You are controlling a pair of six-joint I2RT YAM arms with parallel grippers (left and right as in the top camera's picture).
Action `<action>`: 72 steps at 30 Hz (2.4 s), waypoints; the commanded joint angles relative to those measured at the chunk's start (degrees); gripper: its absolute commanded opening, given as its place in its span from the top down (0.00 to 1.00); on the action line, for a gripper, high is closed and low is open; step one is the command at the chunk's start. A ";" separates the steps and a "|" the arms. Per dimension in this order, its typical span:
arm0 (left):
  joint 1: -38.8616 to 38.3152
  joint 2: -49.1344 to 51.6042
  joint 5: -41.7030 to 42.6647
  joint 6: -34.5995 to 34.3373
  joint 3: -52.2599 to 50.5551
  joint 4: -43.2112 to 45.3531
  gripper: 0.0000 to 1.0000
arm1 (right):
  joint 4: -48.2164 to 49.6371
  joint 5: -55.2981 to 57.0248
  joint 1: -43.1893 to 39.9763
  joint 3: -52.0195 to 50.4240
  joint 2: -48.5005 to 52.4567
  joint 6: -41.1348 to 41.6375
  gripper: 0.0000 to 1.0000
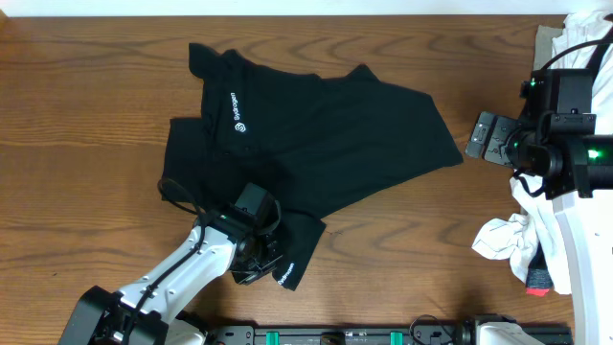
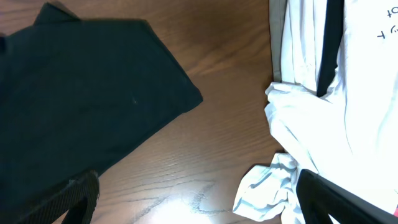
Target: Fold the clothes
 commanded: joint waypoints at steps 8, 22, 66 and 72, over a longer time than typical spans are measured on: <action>-0.13 1.29 -0.17 3.69 -1.64 0.50 0.94 | -0.02 0.35 -0.42 0.17 -0.07 -0.24 0.01; -0.15 1.29 -1.46 3.69 -1.64 0.74 0.94 | 1.70 -3.10 -0.39 0.17 -0.07 -0.02 0.01; -0.17 1.29 -2.27 6.08 -1.64 1.31 0.94 | 12.76 -8.48 1.38 0.17 35.32 20.44 0.26; -0.17 1.29 -2.27 6.08 -1.64 1.18 0.94 | 13.16 -6.10 -0.33 0.17 39.12 20.37 0.24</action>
